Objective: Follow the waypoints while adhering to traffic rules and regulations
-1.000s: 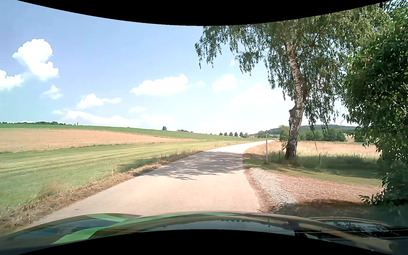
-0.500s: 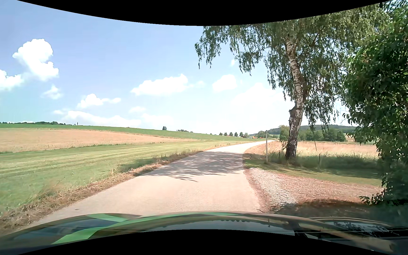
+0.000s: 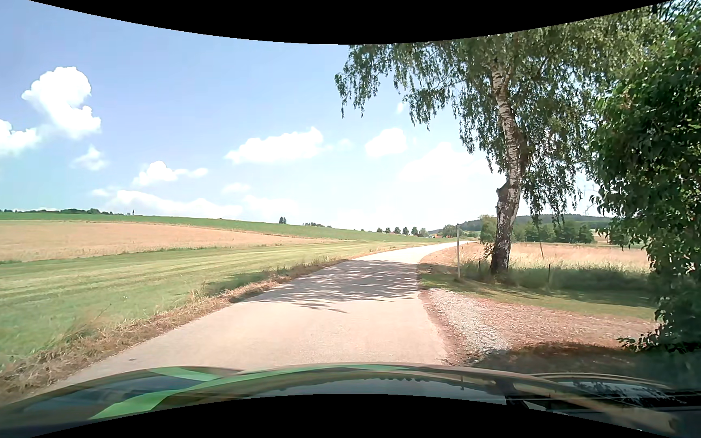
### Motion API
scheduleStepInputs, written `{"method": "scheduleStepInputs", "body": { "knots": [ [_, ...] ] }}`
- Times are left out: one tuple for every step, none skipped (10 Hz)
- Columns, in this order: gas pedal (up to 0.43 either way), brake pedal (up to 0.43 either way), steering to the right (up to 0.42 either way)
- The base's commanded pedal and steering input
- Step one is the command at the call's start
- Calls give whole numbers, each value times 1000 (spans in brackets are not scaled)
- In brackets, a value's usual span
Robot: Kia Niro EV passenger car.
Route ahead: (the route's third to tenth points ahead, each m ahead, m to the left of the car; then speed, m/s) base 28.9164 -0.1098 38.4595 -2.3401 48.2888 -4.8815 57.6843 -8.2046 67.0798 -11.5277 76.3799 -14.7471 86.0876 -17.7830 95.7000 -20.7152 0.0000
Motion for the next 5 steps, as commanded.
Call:
{"method": "scheduleStepInputs", "body": {
  "knots": [
    [0, 226, 10],
    [0, 220, 10],
    [0, 226, 10],
    [0, 220, 10],
    [0, 226, 10]
  ]
}}
